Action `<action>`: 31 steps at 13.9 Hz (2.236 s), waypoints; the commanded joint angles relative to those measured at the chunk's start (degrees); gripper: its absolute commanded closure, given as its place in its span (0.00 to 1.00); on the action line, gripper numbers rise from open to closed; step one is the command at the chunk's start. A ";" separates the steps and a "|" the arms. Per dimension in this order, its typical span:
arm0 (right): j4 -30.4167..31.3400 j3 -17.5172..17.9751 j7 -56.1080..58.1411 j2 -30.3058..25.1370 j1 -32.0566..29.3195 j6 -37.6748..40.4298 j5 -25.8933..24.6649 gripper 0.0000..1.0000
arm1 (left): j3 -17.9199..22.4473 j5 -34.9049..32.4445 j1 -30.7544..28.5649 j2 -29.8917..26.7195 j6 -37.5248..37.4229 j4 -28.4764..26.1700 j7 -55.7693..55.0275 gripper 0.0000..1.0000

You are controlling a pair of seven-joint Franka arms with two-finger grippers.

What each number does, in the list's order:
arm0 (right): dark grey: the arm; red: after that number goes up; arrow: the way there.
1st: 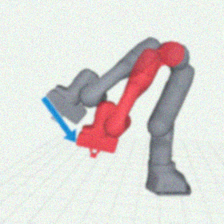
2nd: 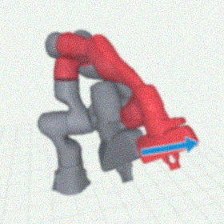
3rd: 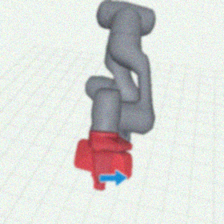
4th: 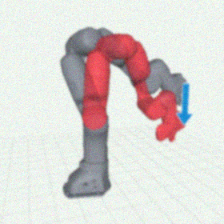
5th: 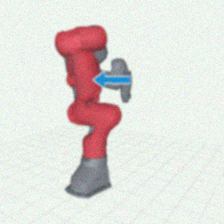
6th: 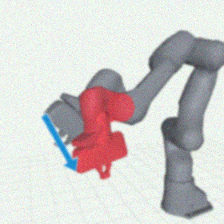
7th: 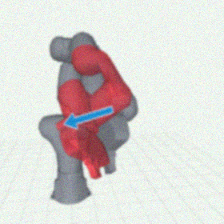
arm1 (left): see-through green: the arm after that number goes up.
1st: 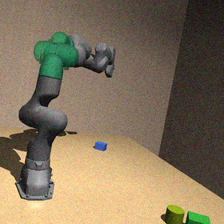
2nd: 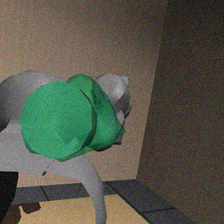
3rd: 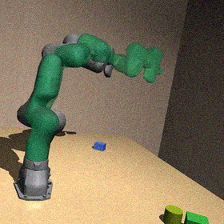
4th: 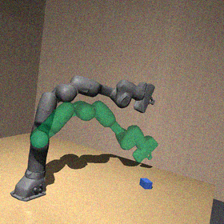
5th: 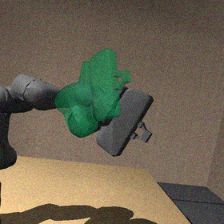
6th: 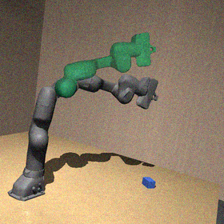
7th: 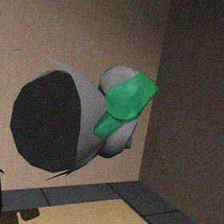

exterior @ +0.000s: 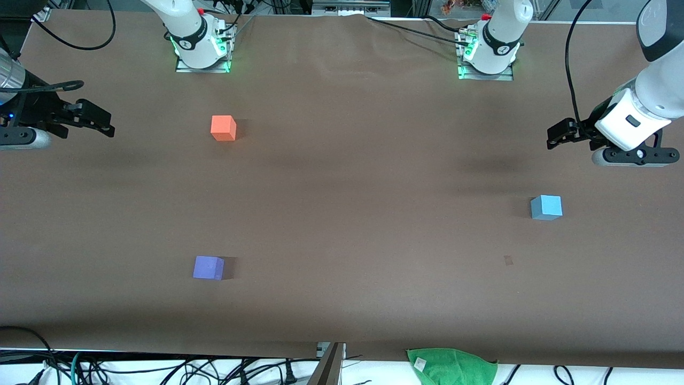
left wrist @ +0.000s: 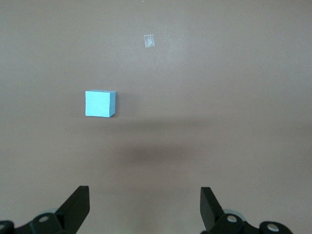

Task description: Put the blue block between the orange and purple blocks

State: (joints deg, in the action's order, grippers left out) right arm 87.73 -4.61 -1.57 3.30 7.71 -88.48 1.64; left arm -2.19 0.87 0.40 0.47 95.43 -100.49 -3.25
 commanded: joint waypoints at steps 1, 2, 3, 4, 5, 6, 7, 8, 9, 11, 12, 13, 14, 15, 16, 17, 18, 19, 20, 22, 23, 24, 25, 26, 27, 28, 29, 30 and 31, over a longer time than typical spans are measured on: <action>-0.19 -0.04 0.95 -0.13 -0.24 0.59 -0.15 0.00 | 0.26 1.24 -0.39 0.14 -1.13 0.56 1.93 0.00; -0.19 -0.04 0.95 -0.13 -0.24 0.59 -0.15 0.00 | 0.17 1.15 -0.48 0.14 -1.56 0.55 2.28 0.00; -0.19 -0.04 0.95 -0.13 -0.24 0.59 -0.15 0.00 | 0.17 1.15 -0.48 0.23 -1.57 0.64 2.20 0.00; -0.28 -0.04 0.95 -0.13 -0.24 0.33 -0.15 0.00 | 0.17 1.06 -0.57 0.32 -1.57 0.64 2.19 0.00; -0.28 -0.04 0.95 -0.13 -0.24 0.15 -0.15 0.00 | 0.17 0.97 -0.57 0.41 -1.57 0.64 2.37 0.00; -0.28 0.04 0.95 -0.13 -0.15 0.32 -0.15 0.00 | 0.17 1.49 -0.57 0.41 -1.57 0.64 2.46 0.00; -0.28 0.30 0.95 -0.22 -0.06 0.58 -0.15 0.00 | 0.26 1.50 -0.57 0.41 -1.57 0.56 2.46 0.00; -0.28 0.48 0.86 -0.31 0.29 0.59 -0.15 0.00 | 0.17 1.50 -0.57 0.41 -1.57 0.64 2.46 0.00; -0.28 0.57 0.95 -0.13 0.46 0.50 -0.23 0.00 | 0.17 1.50 -0.57 0.41 -1.57 0.56 2.55 0.00; -0.28 0.57 0.95 0.92 1.16 0.59 -0.32 0.00 | 0.17 1.50 -0.57 0.41 -1.65 0.64 2.46 0.00; -0.28 0.57 0.86 0.92 1.69 0.76 -0.58 0.00 | 0.26 1.50 -0.57 0.41 -1.66 0.64 2.37 0.00; -0.45 0.48 0.95 0.66 1.87 0.76 -0.67 0.00 | 0.26 1.15 -0.57 0.41 -1.66 0.64 2.37 0.00; -0.45 0.48 0.95 0.40 1.87 0.85 -0.67 0.00 | 0.26 1.06 -0.57 0.49 -1.66 0.64 1.94 0.00; -0.63 0.40 1.04 0.40 1.78 0.85 -0.67 0.00 | 0.26 0.97 -0.57 0.58 -1.66 0.64 1.76 0.00; -0.72 0.57 0.86 0.31 1.87 0.85 -0.67 0.00 | 0.26 0.89 -0.57 0.76 -1.66 0.64 1.93 0.00; -0.80 0.66 0.69 -0.13 1.87 1.20 -0.59 0.00 | 0.26 0.88 -0.57 0.85 -1.66 0.64 2.02 0.00; -0.89 0.75 0.60 -0.31 1.87 1.64 -0.32 0.00 | 0.17 0.97 -0.57 0.85 -1.66 0.64 2.02 0.00; -1.59 0.75 0.69 -0.31 1.96 1.64 -0.32 0.00 | 0.26 0.97 -0.57 0.93 -1.66 0.64 2.19 0.00; -1.77 0.75 0.77 -0.22 2.13 1.90 -0.32 0.00 | 0.17 0.97 -0.57 0.93 -1.66 0.64 2.28 0.00; -1.68 0.75 1.21 -0.31 2.14 2.26 -0.23 0.00 | 0.26 0.97 -0.57 1.02 -1.92 0.64 2.28 0.00; -1.77 0.92 1.04 -0.31 2.48 2.26 -0.32 0.00 | 0.26 0.89 -0.48 1.11 -1.92 0.73 2.20 0.00; -1.86 1.44 0.95 -0.31 2.83 2.26 -0.58 0.00 | 0.26 0.88 -0.57 1.72 -1.83 0.73 2.19 0.00; -1.86 1.71 0.69 -0.31 2.93 2.08 -1.02 0.00 | 0.26 0.80 -0.66 2.94 -1.92 2.04 2.11 0.00; -1.86 1.97 0.43 -0.31 3.19 1.73 -2.59 0.00 | 0.26 0.80 -1.53 4.44 -2.61 3.53 2.11 0.00; -1.86 2.06 0.34 0.04 3.36 1.12 -4.00 0.00 | 0.26 0.88 -2.15 5.41 -3.93 4.85 2.19 0.00; -1.77 2.07 0.51 0.31 3.37 0.24 -4.01 0.00 | 0.26 0.88 -2.15 6.20 -4.55 5.91 2.11 0.00; -1.86 2.07 0.25 0.83 3.45 -0.72 -3.75 0.00 | 0.26 0.80 -2.15 7.25 -4.90 7.13 2.19 0.00; -1.86 2.24 0.07 1.01 3.63 -1.43 -3.66 0.00 | 0.26 0.80 -2.24 7.87 -4.91 8.10 2.19 0.00; -1.95 2.33 -0.10 1.01 3.63 -1.96 -3.66 0.00 | 0.26 0.80 -2.50 8.14 -4.99 8.81 2.19 0.00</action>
State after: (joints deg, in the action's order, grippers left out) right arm 86.56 -2.68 -1.30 3.89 11.03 -89.55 -1.02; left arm -1.96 0.87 -1.66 6.54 92.71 -95.88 -2.41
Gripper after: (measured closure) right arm 0.000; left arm 0.000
